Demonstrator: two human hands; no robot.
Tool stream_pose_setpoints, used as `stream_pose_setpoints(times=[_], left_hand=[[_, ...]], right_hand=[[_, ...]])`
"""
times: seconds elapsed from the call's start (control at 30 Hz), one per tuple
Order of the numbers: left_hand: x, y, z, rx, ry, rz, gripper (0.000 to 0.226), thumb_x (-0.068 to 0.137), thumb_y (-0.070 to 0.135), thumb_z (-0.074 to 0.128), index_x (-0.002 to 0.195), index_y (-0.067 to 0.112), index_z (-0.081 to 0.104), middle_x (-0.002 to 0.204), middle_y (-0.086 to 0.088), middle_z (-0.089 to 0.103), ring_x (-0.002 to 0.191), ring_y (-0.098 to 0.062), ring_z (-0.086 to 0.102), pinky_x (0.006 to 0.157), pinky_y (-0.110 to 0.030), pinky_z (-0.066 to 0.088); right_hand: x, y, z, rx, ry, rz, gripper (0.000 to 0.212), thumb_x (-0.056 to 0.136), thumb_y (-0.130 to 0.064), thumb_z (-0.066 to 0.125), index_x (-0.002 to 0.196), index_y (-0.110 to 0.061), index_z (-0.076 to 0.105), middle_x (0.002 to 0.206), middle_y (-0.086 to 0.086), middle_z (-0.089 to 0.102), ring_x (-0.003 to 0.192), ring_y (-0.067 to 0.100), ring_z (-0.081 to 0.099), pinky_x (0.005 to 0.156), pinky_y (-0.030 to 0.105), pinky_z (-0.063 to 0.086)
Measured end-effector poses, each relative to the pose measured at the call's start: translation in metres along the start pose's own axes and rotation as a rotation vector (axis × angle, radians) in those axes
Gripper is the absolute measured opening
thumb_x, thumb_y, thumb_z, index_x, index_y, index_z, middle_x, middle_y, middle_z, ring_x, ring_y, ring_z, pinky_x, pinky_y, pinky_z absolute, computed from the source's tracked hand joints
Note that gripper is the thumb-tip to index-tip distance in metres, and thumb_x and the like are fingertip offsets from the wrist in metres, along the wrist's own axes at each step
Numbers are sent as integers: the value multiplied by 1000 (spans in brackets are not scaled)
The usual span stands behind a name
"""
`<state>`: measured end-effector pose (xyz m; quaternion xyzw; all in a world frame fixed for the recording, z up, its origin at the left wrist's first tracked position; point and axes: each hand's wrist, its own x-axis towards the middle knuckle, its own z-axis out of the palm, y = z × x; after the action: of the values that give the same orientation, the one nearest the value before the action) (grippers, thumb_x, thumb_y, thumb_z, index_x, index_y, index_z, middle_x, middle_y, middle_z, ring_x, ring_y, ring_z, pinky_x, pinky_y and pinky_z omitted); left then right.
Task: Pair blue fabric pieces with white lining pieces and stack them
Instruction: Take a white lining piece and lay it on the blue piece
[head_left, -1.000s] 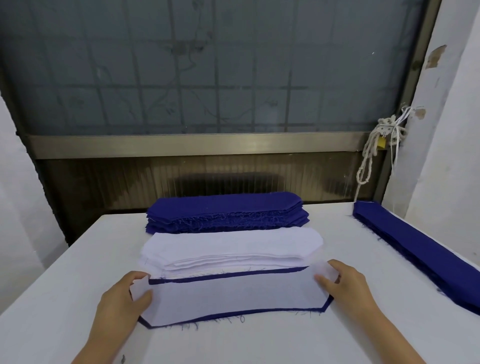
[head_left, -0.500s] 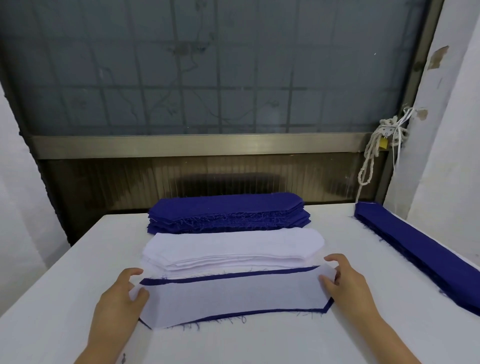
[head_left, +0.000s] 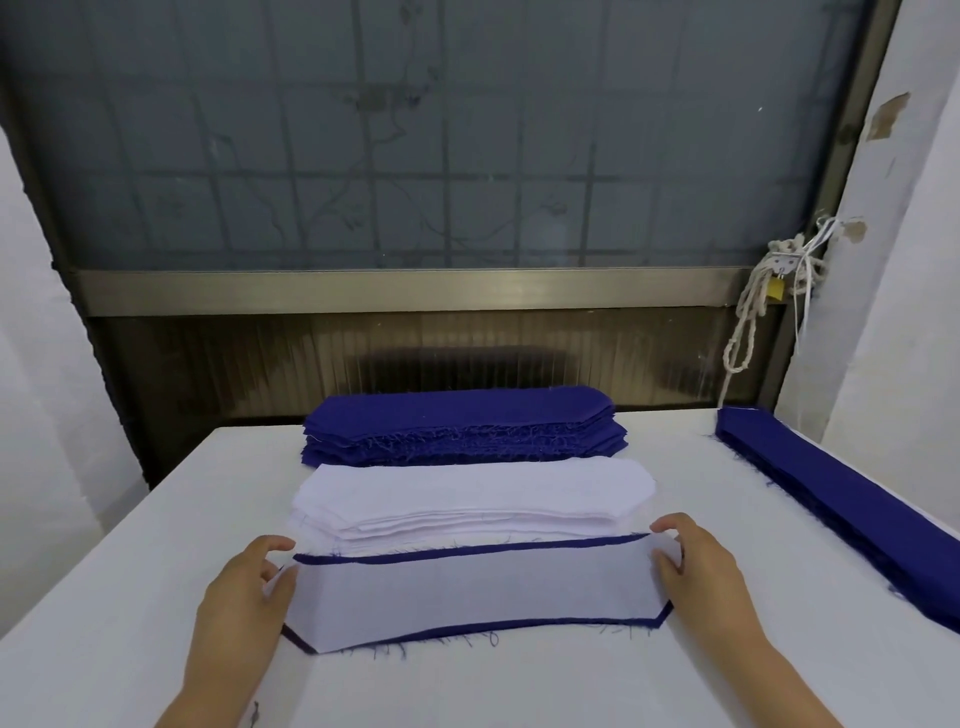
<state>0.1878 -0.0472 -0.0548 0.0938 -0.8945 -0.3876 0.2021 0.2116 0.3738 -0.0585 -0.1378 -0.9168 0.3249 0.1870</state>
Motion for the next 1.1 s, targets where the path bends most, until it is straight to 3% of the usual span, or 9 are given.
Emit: stream_pose_setpoints(times=[0.1, 0.23, 0.37, 0.47, 0.6, 0.7, 0.83, 0.97, 1.1], left_hand=[[0, -2, 1, -3, 6, 14, 16, 91, 13, 62, 104, 21, 62, 77, -2, 58, 73, -18, 57, 67, -34, 43], [0, -3, 1, 66, 5, 41, 21, 89, 13, 65, 107, 22, 63, 83, 2, 57, 79, -19, 55, 66, -33, 42], [1, -3, 0, 220, 98, 87, 36, 81, -2, 68, 107, 23, 68, 102, -9, 58, 92, -27, 45, 75, -37, 42], [2, -1, 1, 212, 90, 105, 46, 79, -15, 57, 99, 25, 70, 107, -9, 58, 94, -25, 42, 78, -36, 41], [3, 1, 2, 36, 10, 192, 44, 82, -16, 55, 89, 24, 69, 100, -1, 59, 92, -17, 50, 79, -23, 39], [-1, 5, 4, -157, -134, 198, 33, 84, -9, 61, 88, 22, 70, 88, -2, 63, 82, -7, 56, 69, -8, 41], [-1, 3, 6, -191, -288, 178, 26, 78, -7, 72, 82, 19, 74, 76, -10, 64, 64, -5, 53, 64, -13, 43], [7, 0, 3, -110, -365, 180, 24, 80, 0, 71, 83, 23, 72, 74, -11, 58, 60, -2, 48, 61, -14, 39], [23, 5, 4, 9, -454, 129, 14, 83, 11, 71, 78, 23, 72, 70, -8, 60, 57, -2, 48, 61, -15, 40]], right_hand=[[0, -1, 1, -19, 3, -16, 27, 88, -3, 52, 100, -27, 54, 90, -4, 55, 77, 10, 50, 63, 24, 35], [-1, -1, 2, -37, 22, -49, 26, 87, -1, 56, 86, -26, 57, 89, -2, 50, 71, 11, 49, 60, 20, 34], [-2, 0, 1, -232, 119, -69, 17, 84, -7, 66, 92, -21, 69, 103, 1, 51, 94, 24, 42, 76, 32, 37], [-2, 1, 1, -278, 146, -85, 16, 83, -9, 70, 92, -22, 70, 110, 3, 52, 105, 27, 44, 79, 36, 33], [-1, 1, 2, -207, 111, -183, 19, 86, -2, 64, 90, -20, 70, 101, 0, 55, 96, 24, 46, 78, 34, 33], [-2, 0, 2, -140, 13, -288, 15, 87, -7, 66, 88, -22, 68, 91, -3, 55, 85, 18, 48, 76, 30, 39], [0, 0, 0, -41, -147, -291, 12, 88, -18, 67, 88, -30, 63, 90, -6, 53, 89, 7, 51, 80, 18, 42], [2, -1, -4, -73, -222, -262, 11, 91, -21, 63, 92, -31, 60, 93, -5, 52, 89, 10, 53, 83, 24, 46], [12, -12, -7, -177, -309, -242, 9, 93, -19, 57, 92, -28, 55, 89, -5, 49, 76, 7, 49, 71, 14, 41]])
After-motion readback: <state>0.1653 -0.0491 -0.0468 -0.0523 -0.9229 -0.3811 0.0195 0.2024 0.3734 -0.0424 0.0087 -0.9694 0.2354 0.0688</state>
